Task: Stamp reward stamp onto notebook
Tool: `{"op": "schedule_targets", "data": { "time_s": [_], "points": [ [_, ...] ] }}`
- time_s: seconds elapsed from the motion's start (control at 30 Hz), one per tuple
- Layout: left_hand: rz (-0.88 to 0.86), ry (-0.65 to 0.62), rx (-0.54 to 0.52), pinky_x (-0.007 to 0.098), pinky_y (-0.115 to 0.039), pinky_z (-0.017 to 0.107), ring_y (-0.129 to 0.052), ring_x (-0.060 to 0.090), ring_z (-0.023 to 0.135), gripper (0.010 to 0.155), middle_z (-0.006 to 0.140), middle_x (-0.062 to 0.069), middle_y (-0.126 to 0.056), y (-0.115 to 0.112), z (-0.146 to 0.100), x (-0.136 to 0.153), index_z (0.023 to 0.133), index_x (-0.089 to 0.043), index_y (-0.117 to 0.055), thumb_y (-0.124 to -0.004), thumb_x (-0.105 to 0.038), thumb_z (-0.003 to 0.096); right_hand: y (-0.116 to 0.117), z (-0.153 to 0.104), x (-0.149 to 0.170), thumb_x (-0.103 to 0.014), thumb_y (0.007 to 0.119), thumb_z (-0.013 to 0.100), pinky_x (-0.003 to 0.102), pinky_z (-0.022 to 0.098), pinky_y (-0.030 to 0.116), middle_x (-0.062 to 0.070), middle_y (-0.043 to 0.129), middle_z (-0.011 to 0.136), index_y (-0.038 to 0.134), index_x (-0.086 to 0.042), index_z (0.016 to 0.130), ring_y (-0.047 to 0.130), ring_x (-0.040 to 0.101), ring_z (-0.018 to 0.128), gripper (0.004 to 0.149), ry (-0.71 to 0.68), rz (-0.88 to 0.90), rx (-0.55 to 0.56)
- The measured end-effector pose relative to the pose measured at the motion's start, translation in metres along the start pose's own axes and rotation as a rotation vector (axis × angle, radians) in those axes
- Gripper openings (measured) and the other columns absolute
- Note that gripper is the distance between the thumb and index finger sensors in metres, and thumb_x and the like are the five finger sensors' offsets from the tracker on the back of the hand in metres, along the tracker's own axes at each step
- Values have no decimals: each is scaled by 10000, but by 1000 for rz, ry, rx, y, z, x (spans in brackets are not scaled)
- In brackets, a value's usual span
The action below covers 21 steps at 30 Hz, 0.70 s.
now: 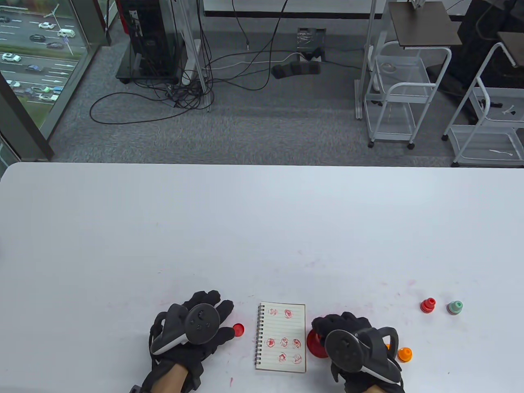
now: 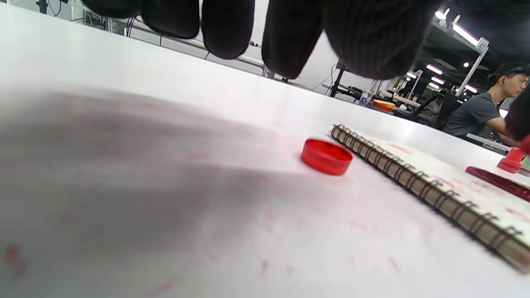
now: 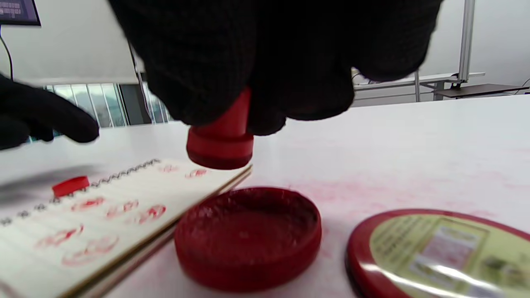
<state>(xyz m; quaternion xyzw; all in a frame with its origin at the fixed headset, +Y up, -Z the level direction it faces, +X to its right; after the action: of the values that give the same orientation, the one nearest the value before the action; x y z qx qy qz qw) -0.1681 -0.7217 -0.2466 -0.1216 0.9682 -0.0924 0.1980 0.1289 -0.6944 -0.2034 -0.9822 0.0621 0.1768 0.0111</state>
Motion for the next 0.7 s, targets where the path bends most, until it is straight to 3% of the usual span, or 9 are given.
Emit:
{"op": "schedule_targets", "data": {
  "time_s": [0.3, 0.7],
  "points": [
    [15, -32, -43, 640, -575, 725, -586, 494, 1040, 713, 1173, 200, -601, 3, -2, -3, 1085, -198, -740, -758, -526, 452, 25, 8, -10, -264, 892, 343, 469, 521, 827, 4, 1049, 709, 887, -259, 746, 964, 239, 617, 403, -20, -124, -178],
    [16, -41, -76, 637, -586, 721, -606, 491, 1033, 699, 1163, 192, -624, 7, -5, -4, 1072, -197, -755, -754, -524, 454, 27, 13, -16, -258, 894, 306, 434, 501, 856, -15, 1081, 662, 906, -267, 706, 997, 210, 578, 400, -19, -172, -184]
  ]
}}
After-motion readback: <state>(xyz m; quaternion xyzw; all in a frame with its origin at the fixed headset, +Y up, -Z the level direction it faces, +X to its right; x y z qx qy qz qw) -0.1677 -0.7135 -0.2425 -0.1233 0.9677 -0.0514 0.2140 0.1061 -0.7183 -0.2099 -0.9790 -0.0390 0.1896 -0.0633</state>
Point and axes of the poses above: the tracker on the back of each hand, its own x axis roughly to the little-finger side, its own z axis roughly from the wrist to the fingertips, y = z × x, the point moved 1 cm from there along z, roughly from the wrist to the fingertips
